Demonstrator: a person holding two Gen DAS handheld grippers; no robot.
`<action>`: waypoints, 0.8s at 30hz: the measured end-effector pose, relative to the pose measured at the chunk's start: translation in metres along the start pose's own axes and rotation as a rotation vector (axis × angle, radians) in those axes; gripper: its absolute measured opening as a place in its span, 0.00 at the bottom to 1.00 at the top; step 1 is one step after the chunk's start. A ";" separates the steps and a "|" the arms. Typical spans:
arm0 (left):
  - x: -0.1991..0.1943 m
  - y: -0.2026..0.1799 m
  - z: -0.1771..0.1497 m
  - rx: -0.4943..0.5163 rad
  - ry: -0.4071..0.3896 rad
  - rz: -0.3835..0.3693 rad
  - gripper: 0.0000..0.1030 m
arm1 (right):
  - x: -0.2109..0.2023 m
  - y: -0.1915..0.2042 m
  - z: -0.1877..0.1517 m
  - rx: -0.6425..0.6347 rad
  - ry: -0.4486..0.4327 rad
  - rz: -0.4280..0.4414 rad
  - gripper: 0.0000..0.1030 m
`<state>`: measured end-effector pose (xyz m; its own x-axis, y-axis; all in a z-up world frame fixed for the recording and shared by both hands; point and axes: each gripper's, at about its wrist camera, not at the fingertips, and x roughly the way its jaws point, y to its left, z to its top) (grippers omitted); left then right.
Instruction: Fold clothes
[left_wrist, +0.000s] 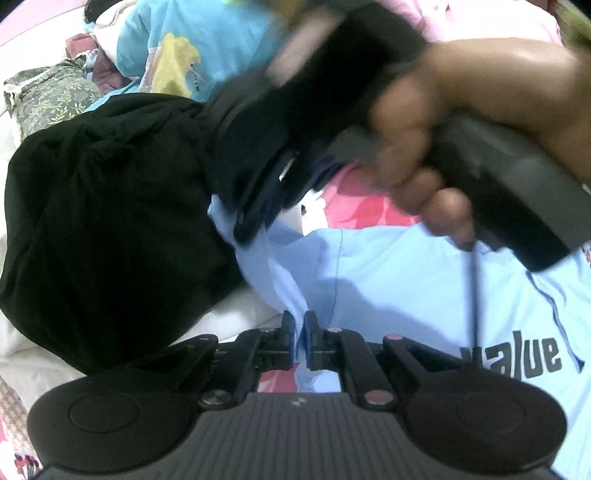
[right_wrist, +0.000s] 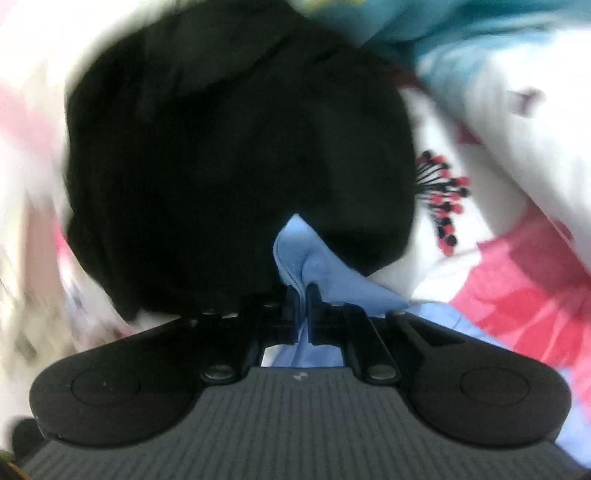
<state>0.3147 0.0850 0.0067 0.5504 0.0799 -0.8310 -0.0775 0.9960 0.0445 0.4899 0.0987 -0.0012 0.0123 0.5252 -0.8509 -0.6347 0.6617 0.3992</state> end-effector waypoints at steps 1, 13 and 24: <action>0.001 0.000 0.000 -0.002 -0.002 -0.009 0.06 | -0.016 -0.010 -0.007 0.054 -0.065 0.041 0.02; 0.038 -0.048 -0.015 0.121 0.074 -0.138 0.06 | -0.064 -0.115 -0.132 0.442 -0.264 -0.008 0.02; 0.063 -0.069 -0.032 0.182 0.201 -0.179 0.19 | -0.041 -0.135 -0.160 0.489 -0.202 -0.070 0.06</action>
<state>0.3280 0.0197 -0.0665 0.3652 -0.0890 -0.9267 0.1661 0.9857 -0.0292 0.4517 -0.0982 -0.0746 0.2209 0.5313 -0.8179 -0.1933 0.8458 0.4972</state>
